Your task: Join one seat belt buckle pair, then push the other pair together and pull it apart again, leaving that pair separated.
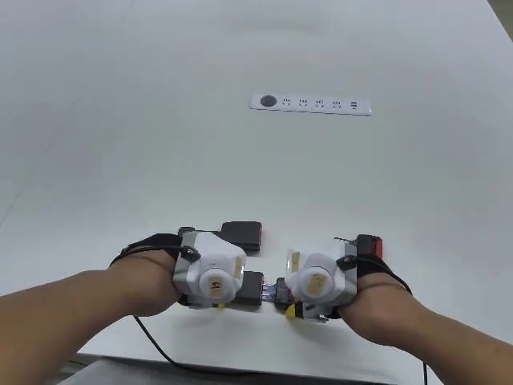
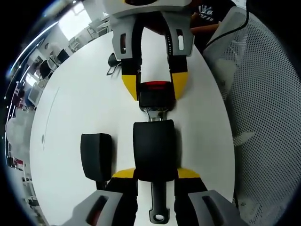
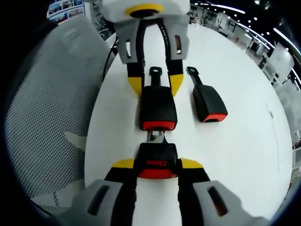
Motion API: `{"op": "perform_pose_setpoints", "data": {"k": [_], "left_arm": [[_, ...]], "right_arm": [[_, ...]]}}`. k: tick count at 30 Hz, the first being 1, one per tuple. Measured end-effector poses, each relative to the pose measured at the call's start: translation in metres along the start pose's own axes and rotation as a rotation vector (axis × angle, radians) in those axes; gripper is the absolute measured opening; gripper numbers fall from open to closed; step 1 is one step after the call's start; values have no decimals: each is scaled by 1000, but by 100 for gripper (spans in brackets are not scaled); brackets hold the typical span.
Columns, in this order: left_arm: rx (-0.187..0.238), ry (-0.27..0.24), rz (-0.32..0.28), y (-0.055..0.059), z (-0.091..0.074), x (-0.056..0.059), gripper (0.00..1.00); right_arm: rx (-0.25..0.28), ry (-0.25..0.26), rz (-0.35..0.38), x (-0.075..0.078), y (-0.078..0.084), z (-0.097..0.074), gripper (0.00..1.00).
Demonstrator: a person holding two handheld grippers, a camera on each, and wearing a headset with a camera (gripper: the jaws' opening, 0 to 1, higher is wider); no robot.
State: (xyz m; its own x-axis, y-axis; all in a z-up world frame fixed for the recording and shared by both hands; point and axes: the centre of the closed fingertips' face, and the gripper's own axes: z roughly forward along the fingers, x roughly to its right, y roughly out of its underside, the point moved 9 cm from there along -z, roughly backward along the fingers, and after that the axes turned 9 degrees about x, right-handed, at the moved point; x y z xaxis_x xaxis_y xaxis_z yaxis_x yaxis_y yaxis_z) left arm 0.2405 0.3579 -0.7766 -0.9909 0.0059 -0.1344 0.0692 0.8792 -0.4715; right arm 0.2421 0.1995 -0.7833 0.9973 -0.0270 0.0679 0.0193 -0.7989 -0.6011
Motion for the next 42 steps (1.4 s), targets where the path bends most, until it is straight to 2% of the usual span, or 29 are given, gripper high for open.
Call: {"op": "perform_pose_setpoints", "data": {"k": [7,10,15,17,18,19,29,35,39,42], "left_arm": [[-2,-5,-3,-1,0,0,29],[-2,14,36,-1,1,0,29],[8,16,28,0,0,-1,29],[9,15,28,0,0,-1,29],[8,15,30,-1,1,0,29],[2,3,21,0,0,-1,29],[4,-1,18,0,1,1,29],[39,3,15,5,-1,1,29],[25,-11,4,3,-2,1,28],[53,-16,-19,9,-4,-1,27]], "right_arm": [[22,-4,16,0,-3,3,32],[30,-12,8,-1,-6,6,31],[24,-8,21,-1,-7,6,31],[38,-3,58,-2,-10,9,31],[42,9,60,-2,-12,11,31],[43,1,54,-3,-11,10,31],[43,1,48,-2,-9,8,31],[58,0,35,-3,-6,5,31],[62,-9,14,-2,-5,4,31],[65,-17,21,-1,-4,5,31]]}}
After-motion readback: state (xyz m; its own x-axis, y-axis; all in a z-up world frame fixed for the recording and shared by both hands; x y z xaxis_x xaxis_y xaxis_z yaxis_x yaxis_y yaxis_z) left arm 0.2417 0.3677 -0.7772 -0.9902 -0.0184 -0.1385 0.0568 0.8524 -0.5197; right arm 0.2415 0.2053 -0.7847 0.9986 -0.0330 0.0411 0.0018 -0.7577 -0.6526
